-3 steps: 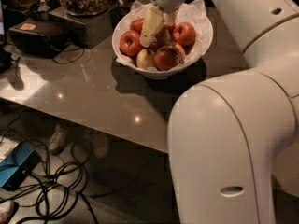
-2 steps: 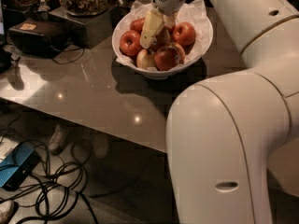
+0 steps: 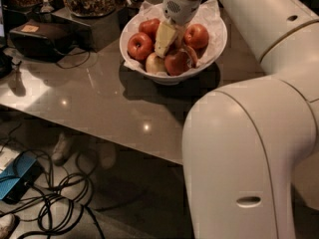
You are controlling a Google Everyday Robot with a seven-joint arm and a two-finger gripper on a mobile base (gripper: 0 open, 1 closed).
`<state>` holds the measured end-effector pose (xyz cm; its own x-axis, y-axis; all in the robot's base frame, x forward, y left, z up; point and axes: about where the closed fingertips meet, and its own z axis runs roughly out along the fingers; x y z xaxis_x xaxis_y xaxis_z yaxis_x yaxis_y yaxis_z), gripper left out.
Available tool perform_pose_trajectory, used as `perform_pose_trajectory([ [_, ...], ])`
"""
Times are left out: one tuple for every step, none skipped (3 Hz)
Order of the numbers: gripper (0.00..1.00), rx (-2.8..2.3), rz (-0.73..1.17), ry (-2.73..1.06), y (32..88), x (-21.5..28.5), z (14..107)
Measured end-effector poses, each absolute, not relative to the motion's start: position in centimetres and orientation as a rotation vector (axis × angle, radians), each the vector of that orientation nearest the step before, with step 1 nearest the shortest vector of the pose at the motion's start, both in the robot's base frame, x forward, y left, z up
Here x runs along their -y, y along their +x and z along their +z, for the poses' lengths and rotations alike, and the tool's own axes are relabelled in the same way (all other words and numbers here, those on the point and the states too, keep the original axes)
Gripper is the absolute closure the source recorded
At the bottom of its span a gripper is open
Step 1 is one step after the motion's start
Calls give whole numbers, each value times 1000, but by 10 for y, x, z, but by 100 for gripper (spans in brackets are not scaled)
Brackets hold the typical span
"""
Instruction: Pick apple from white bowl
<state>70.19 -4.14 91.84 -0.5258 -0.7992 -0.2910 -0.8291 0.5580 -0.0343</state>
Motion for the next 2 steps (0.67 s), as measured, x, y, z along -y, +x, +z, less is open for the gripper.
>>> perform_pose_trajectory([
  [65, -2514, 158, -1346, 706, 38, 914],
  [88, -2514, 158, -1346, 706, 38, 914],
])
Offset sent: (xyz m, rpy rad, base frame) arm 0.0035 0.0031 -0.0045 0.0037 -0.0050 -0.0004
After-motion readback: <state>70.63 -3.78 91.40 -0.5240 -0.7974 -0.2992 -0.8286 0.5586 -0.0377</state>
